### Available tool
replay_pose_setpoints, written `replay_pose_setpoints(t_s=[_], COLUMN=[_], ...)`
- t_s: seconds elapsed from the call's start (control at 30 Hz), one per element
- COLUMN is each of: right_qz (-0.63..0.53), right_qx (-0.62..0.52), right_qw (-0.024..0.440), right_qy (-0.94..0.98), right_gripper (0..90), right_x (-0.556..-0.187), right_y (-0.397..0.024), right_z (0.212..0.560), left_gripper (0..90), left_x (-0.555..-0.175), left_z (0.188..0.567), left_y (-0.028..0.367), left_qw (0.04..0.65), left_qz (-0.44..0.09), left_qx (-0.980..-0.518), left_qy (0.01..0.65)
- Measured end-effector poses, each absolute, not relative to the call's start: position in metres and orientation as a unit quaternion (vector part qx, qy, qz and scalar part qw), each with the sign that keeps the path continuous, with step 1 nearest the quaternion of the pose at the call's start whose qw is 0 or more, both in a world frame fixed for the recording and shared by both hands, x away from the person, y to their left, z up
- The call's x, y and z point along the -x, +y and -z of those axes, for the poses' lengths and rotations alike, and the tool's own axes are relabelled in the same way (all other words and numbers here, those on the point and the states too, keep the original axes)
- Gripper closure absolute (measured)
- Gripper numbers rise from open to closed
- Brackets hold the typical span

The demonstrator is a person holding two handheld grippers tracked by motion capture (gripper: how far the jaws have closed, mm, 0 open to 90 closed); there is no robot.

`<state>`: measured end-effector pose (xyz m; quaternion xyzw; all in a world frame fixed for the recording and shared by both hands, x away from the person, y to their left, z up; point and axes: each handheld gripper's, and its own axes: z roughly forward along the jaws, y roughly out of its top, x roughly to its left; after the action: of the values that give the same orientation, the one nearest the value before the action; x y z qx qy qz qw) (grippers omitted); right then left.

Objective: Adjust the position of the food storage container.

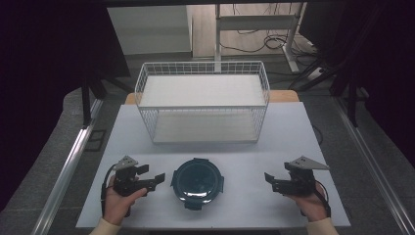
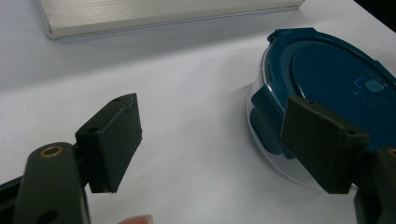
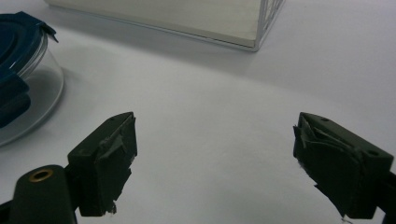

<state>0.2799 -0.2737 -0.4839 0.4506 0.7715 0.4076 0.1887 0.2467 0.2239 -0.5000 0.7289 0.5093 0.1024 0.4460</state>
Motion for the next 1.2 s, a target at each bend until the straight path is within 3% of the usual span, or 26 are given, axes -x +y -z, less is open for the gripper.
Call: replay_pose_setpoints(t_s=[0.57, 0.8, 0.97, 1.2], right_qz=[-0.404, -0.401, -0.405, -0.404], right_qx=[-0.443, -0.443, -0.448, -0.440], right_qw=[0.171, 0.166, 0.164, 0.163], right_qy=[0.782, 0.784, 0.780, 0.785], right_gripper=[18.1, 18.3, 18.3, 18.8], right_x=[-0.279, -0.280, -0.281, -0.280], right_y=[-0.267, -0.268, -0.270, -0.269], right_z=[0.487, 0.490, 0.490, 0.490], left_gripper=[25.8, 32.1, 42.6, 65.0], left_x=[-0.240, -0.238, -0.235, -0.232], left_z=[0.490, 0.484, 0.478, 0.473], left_y=[0.227, 0.226, 0.227, 0.227], left_qw=[0.460, 0.479, 0.481, 0.471], left_qz=[-0.109, -0.097, -0.097, -0.099], left_qx=[-0.722, -0.722, -0.727, -0.737], left_qy=[0.505, 0.490, 0.481, 0.473])
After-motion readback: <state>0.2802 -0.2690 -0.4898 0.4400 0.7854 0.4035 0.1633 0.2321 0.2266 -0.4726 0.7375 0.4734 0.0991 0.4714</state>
